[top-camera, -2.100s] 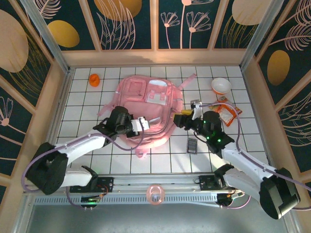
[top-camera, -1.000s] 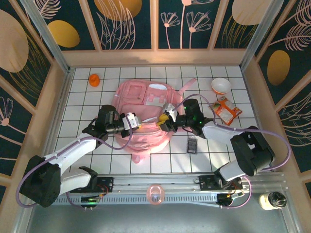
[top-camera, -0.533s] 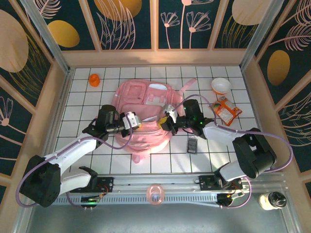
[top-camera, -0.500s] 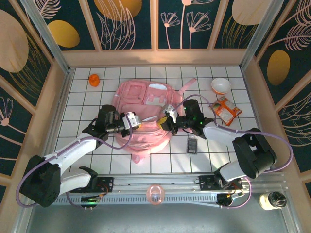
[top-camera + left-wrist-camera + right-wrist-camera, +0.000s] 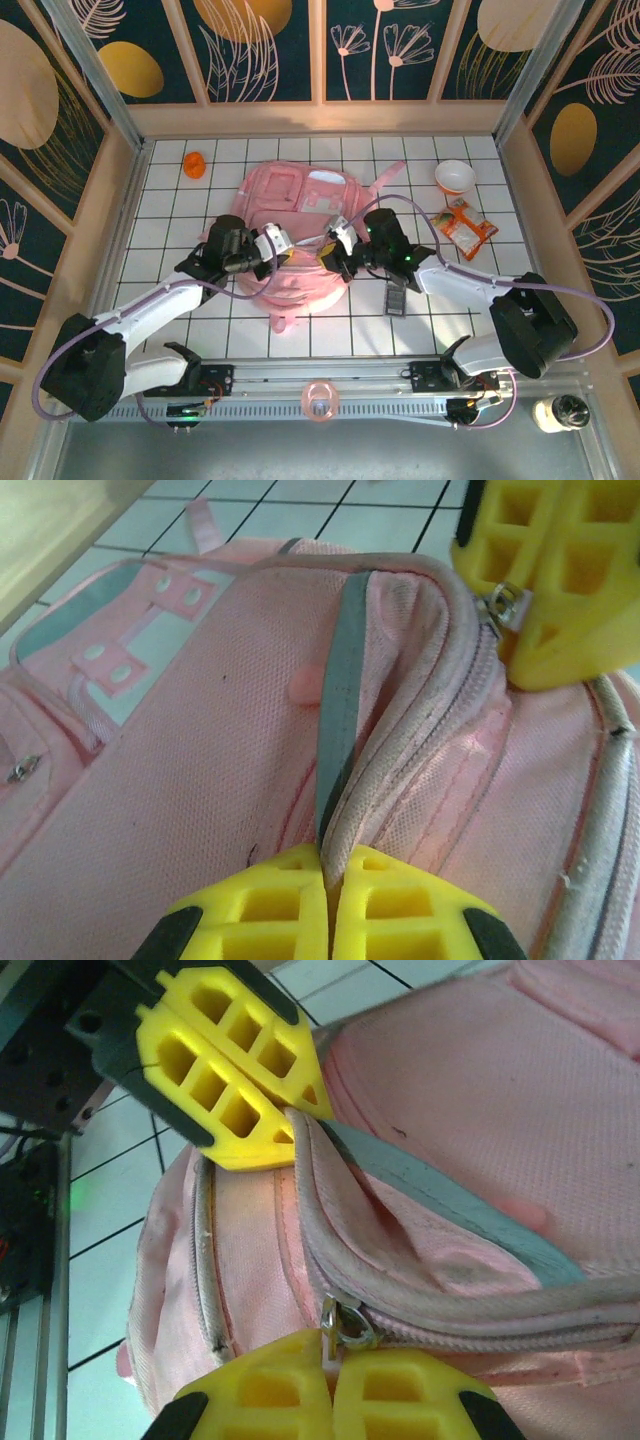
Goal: Pack the student bag
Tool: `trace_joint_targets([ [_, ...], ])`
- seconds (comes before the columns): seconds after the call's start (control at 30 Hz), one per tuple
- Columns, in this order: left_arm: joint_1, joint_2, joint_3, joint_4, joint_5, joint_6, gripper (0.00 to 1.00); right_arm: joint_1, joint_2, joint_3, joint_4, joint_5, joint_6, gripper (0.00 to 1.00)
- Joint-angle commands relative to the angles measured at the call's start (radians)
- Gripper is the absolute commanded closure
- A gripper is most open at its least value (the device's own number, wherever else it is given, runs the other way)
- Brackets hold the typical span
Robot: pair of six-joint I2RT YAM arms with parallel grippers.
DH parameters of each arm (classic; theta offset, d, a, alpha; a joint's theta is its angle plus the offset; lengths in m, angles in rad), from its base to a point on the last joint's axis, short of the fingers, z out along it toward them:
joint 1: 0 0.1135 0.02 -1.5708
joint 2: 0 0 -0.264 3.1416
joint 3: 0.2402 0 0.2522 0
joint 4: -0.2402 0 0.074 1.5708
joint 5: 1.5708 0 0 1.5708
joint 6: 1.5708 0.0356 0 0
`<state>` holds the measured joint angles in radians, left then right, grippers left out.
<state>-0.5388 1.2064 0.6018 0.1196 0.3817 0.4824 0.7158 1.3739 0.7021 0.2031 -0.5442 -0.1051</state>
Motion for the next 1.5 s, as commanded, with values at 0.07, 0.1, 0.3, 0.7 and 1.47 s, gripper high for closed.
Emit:
trace_joint_targets([
  [0.07,-0.098,0.069,0.117,0.165,-0.101,-0.193,1.0,0.1,-0.043,0.016,0.017,0.049,0.183,1.0],
  [0.1,-0.104,0.075,0.121,0.173,-0.108,-0.223,1.0,0.1,-0.051,0.008,0.016,0.073,0.212,1.0],
  [0.3,-0.109,0.02,0.095,0.152,-0.111,-0.303,0.79,0.096,-0.072,0.029,-0.042,0.135,0.358,1.0],
  [0.7,0.054,-0.196,-0.019,-0.022,-0.397,-0.992,0.24,-0.082,-0.071,0.12,-0.302,0.223,0.357,1.0],
  [1.47,0.131,0.199,-0.088,0.348,-0.177,-1.458,1.0,-0.16,0.027,0.218,-0.389,0.22,0.196,1.0],
])
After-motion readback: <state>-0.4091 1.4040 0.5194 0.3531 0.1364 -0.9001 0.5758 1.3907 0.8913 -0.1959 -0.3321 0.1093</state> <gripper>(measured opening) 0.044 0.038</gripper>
